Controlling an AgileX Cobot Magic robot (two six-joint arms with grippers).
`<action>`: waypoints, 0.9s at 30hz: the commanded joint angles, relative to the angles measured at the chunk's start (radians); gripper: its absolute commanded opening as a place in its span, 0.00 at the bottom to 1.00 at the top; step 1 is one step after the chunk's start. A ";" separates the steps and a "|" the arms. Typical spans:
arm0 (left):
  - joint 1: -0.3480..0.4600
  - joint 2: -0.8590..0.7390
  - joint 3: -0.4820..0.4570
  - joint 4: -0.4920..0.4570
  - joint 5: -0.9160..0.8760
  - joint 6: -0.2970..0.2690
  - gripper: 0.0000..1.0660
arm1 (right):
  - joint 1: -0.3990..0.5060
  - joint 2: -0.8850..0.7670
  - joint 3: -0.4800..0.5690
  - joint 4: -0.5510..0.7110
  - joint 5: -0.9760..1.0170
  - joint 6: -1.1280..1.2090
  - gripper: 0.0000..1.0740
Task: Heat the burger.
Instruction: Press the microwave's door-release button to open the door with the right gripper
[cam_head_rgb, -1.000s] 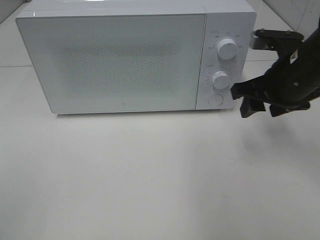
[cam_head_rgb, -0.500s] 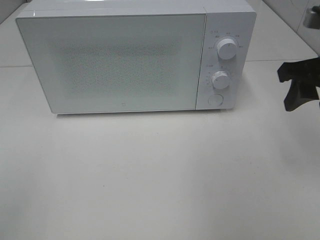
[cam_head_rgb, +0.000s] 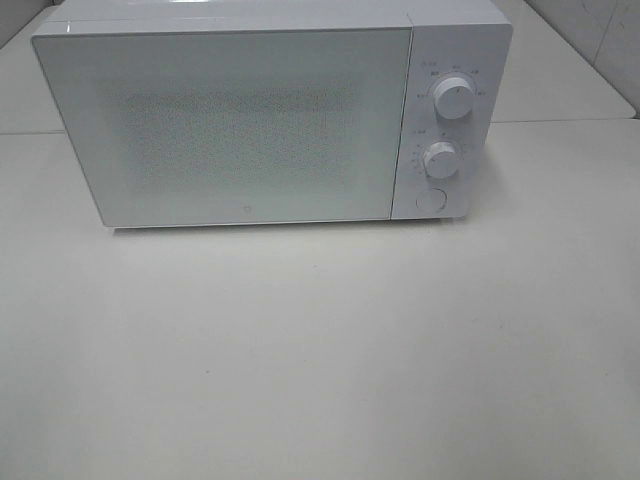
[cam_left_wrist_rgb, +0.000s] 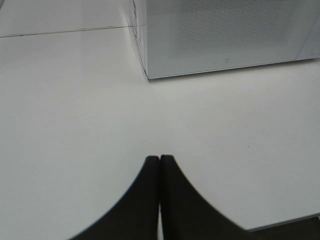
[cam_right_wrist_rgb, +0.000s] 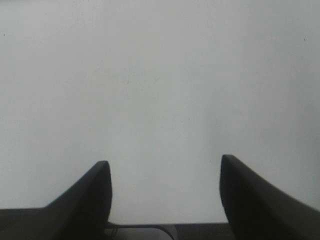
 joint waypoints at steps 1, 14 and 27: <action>0.002 -0.020 0.003 -0.002 -0.013 0.000 0.00 | -0.006 -0.155 0.071 -0.009 0.057 -0.006 0.55; 0.002 -0.019 0.003 -0.002 -0.013 0.000 0.00 | -0.006 -0.510 0.217 -0.014 0.045 -0.057 0.55; 0.002 -0.019 0.003 -0.002 -0.013 0.000 0.00 | -0.006 -0.762 0.227 -0.017 0.026 -0.070 0.55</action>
